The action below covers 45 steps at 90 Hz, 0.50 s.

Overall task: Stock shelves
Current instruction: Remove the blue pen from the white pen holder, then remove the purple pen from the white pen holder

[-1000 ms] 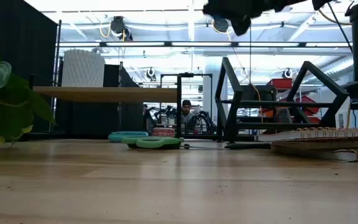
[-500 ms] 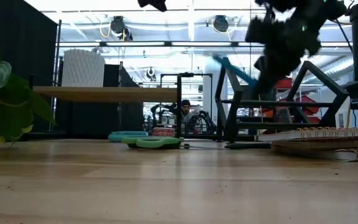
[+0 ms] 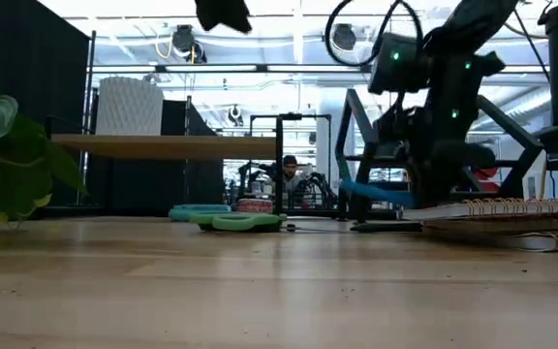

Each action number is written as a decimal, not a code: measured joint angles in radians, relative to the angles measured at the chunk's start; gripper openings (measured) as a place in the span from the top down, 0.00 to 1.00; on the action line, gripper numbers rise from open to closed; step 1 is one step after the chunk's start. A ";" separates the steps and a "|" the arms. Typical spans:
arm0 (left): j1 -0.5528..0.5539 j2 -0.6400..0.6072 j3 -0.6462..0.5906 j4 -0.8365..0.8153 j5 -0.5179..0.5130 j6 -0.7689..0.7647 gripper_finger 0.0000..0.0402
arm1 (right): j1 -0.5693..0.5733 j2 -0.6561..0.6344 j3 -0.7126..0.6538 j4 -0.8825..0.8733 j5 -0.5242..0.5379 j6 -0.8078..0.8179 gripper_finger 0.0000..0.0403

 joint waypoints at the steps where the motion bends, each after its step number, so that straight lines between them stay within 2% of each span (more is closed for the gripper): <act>1: 0.000 -0.006 -0.012 0.004 -0.003 -0.001 0.71 | -0.001 0.001 0.000 0.002 0.000 0.001 0.95; 21: 0.000 -0.115 -0.234 0.210 -0.027 -0.071 0.71 | -0.013 0.008 0.001 0.011 -0.002 0.021 0.88; 32: 0.000 -0.140 -0.273 0.248 -0.047 -0.079 0.71 | -0.013 0.008 0.001 0.006 -0.003 0.023 0.80; 45: 0.000 -0.142 -0.277 0.253 -0.071 -0.075 0.71 | -0.013 0.004 0.011 -0.041 -0.002 0.047 0.64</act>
